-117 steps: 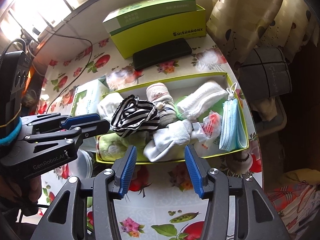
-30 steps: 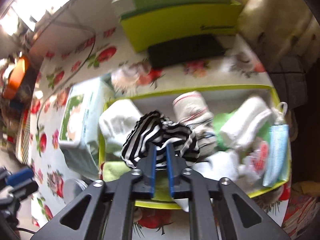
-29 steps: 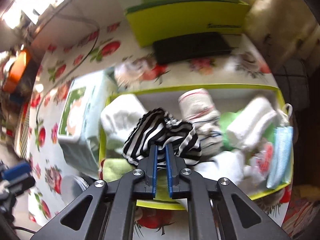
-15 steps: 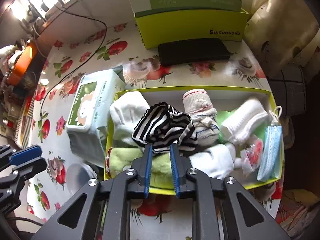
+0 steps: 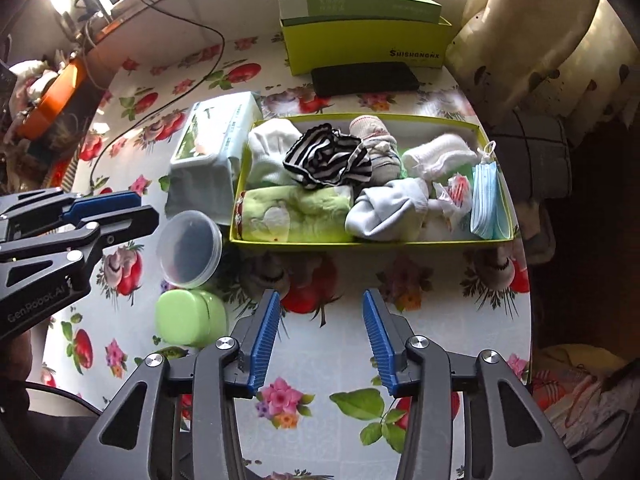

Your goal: Organize soft objects

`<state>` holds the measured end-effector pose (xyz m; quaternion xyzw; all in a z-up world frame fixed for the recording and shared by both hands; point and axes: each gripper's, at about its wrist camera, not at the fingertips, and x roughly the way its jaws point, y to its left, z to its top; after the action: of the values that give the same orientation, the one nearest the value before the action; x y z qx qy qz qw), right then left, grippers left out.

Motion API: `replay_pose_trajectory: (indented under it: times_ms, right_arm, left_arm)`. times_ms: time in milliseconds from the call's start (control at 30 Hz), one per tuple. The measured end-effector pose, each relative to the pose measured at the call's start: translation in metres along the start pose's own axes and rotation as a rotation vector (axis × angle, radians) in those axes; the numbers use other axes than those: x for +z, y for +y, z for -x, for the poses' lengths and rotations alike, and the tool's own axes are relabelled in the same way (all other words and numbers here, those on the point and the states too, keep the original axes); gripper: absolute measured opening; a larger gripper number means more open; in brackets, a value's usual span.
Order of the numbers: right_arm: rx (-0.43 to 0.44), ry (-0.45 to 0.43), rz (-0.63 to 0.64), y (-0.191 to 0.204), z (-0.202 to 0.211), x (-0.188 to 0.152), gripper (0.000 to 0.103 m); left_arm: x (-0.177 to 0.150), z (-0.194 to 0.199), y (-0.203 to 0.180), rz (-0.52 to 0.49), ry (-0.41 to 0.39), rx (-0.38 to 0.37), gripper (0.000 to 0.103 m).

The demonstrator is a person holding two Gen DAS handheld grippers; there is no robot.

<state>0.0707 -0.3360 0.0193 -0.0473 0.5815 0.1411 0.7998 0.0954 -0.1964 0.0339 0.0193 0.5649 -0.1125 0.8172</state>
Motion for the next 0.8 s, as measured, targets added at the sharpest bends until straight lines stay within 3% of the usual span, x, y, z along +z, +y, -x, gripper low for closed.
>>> replay_pose_trajectory:
  times_ms: [800]
  right_arm:
    - [-0.003,0.009,-0.004,0.003,0.006,-0.014,0.046]
  left_arm:
    - [0.000,-0.007,-0.010,-0.007,0.031,-0.014,0.025]
